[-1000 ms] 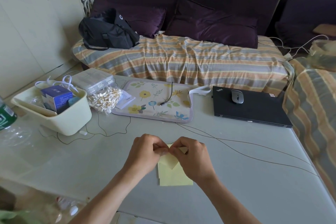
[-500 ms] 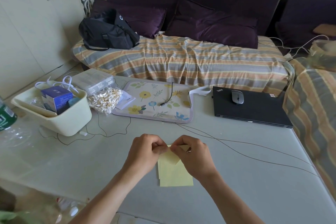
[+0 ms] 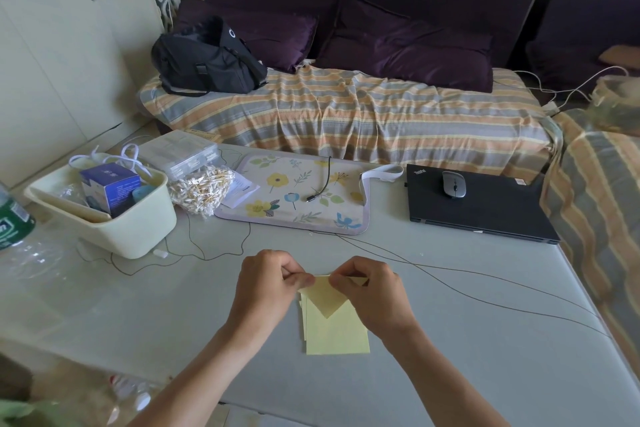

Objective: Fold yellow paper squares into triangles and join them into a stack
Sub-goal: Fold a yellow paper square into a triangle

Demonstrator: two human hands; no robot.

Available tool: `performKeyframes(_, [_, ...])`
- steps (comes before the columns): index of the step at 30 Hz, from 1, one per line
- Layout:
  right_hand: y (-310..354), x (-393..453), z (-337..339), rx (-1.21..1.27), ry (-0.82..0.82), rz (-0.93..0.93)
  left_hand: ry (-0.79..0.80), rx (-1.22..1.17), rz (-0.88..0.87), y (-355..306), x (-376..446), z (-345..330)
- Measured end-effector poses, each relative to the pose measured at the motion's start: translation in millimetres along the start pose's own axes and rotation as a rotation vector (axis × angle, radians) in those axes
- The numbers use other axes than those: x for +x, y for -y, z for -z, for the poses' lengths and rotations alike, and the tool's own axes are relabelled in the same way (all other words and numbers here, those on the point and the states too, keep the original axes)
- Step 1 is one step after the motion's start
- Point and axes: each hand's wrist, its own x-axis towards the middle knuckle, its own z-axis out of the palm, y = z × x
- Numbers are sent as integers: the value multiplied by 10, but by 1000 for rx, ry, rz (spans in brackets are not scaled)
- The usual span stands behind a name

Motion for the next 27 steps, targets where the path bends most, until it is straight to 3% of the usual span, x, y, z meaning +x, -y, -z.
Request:
performKeyframes(13, [-43,37,-26,-37,15,-1,67,96,-12,100,43,19])
performKeyframes(17, [-96,36,-87,-233,59,126,127,180,-54,126,12,-32])
performKeyframes(22, [-114,13,-287,-252,126,267,170,216,-98,117,-16,-81])
performKeyframes(27, [-127,26,-383,-244,-3,343,109,161,-124,97,-42,-74])
